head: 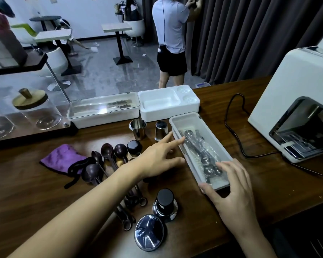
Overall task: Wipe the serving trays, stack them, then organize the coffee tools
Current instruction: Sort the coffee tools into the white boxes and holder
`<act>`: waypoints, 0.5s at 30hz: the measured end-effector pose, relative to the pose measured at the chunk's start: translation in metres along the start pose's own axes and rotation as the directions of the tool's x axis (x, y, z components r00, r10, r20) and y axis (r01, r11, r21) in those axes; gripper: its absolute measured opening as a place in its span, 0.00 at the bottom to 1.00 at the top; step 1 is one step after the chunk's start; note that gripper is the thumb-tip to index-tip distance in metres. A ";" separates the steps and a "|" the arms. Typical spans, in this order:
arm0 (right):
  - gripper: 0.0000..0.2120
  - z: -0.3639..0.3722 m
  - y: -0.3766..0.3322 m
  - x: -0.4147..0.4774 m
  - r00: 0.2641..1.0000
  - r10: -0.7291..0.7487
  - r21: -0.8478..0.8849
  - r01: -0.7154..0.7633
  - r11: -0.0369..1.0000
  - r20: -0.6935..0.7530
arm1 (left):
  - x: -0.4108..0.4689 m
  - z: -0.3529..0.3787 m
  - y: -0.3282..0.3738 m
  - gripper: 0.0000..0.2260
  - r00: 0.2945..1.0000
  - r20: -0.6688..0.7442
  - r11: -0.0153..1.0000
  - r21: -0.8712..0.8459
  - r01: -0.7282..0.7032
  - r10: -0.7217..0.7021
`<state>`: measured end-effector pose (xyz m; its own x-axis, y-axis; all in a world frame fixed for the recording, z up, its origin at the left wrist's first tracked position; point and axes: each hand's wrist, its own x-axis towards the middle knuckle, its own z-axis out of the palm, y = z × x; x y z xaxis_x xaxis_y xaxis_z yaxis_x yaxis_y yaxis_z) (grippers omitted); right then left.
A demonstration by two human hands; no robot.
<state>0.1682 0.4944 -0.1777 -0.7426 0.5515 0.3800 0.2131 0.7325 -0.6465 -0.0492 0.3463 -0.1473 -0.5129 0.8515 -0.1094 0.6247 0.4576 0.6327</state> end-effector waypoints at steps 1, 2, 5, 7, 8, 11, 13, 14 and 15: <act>0.33 0.000 0.004 0.000 1.000 0.000 -0.053 0.000 0.999 0.002 | -0.001 0.003 0.001 0.30 1.000 -0.008 1.000 0.010 -0.005 0.005; 0.34 -0.002 0.008 0.001 1.000 0.025 -0.078 -0.025 0.997 0.005 | -0.001 0.004 0.002 0.28 1.000 -0.017 1.000 0.014 -0.008 0.008; 0.30 -0.011 0.016 0.001 0.988 0.153 -0.055 -0.152 0.987 0.028 | -0.003 0.008 0.007 0.23 0.998 -0.056 1.000 -0.018 -0.013 0.012; 0.30 -0.020 0.018 0.001 0.974 0.221 -0.030 -0.219 0.975 0.045 | -0.003 0.010 0.010 0.23 0.994 -0.107 0.999 -0.041 -0.017 0.012; 0.29 -0.024 0.018 0.000 0.966 0.254 -0.015 -0.254 0.967 0.046 | -0.002 0.011 0.009 0.25 0.991 -0.130 0.999 -0.047 -0.003 -0.003; 0.28 -0.033 0.020 -0.005 0.954 0.300 0.028 -0.301 0.953 0.021 | 0.000 0.011 0.002 0.34 0.980 -0.185 0.995 -0.074 0.061 -0.073; 0.27 -0.037 0.023 -0.012 0.955 0.296 0.038 -0.296 0.954 0.009 | 0.000 0.010 0.001 0.34 0.977 -0.193 0.990 -0.123 0.065 -0.088; 0.27 -0.039 0.024 -0.015 0.954 0.299 0.057 -0.299 0.953 0.013 | 0.000 0.010 0.000 0.34 0.977 -0.194 0.987 -0.146 0.063 -0.091; 0.26 -0.041 0.024 -0.017 0.952 0.305 0.087 -0.306 0.948 0.029 | 0.000 0.009 0.000 0.33 0.977 -0.195 0.982 -0.180 0.055 -0.090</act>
<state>0.2121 0.5188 -0.1726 -0.6603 0.7367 0.1458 0.3744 0.4912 -0.7865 -0.0434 0.3489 -0.1543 -0.6718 0.7406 -0.0146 0.4797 0.4500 0.7532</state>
